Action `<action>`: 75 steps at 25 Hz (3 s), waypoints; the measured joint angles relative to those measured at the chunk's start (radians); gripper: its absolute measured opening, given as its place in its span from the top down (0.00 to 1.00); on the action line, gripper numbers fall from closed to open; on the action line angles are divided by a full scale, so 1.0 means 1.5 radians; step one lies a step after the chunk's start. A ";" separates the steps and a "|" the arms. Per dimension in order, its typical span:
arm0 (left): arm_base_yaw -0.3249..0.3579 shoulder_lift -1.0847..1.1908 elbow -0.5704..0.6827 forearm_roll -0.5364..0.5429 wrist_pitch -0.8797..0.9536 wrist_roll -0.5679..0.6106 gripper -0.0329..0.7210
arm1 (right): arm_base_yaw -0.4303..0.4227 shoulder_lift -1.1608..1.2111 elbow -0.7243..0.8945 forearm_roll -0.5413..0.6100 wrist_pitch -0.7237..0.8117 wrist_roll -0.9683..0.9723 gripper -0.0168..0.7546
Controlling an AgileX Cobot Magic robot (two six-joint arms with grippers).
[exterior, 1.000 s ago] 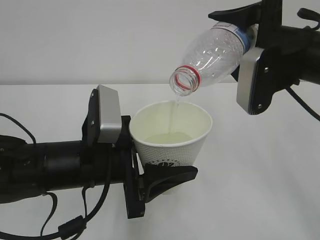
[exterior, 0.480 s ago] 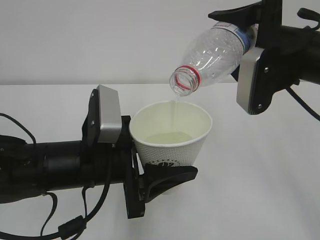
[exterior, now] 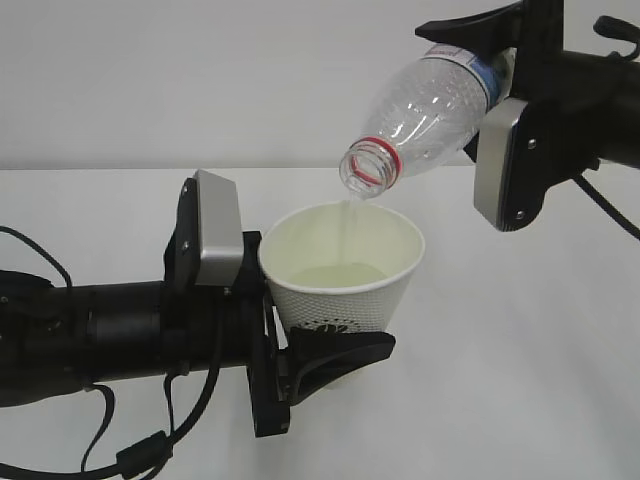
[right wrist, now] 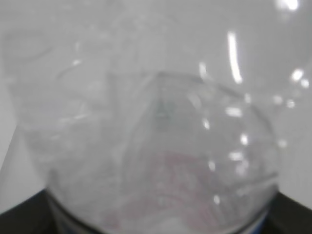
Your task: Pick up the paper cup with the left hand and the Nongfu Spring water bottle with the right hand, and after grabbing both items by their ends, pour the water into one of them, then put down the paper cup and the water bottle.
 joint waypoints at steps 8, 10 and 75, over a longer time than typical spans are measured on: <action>0.000 0.000 0.000 0.000 0.000 0.000 0.29 | 0.000 0.000 0.000 0.000 -0.001 -0.001 0.31; 0.000 0.000 0.000 0.000 0.000 0.000 0.29 | 0.000 0.000 0.000 0.000 -0.001 -0.001 0.31; 0.000 0.000 0.000 0.009 0.002 0.000 0.30 | 0.000 -0.001 -0.001 0.002 -0.003 -0.008 0.31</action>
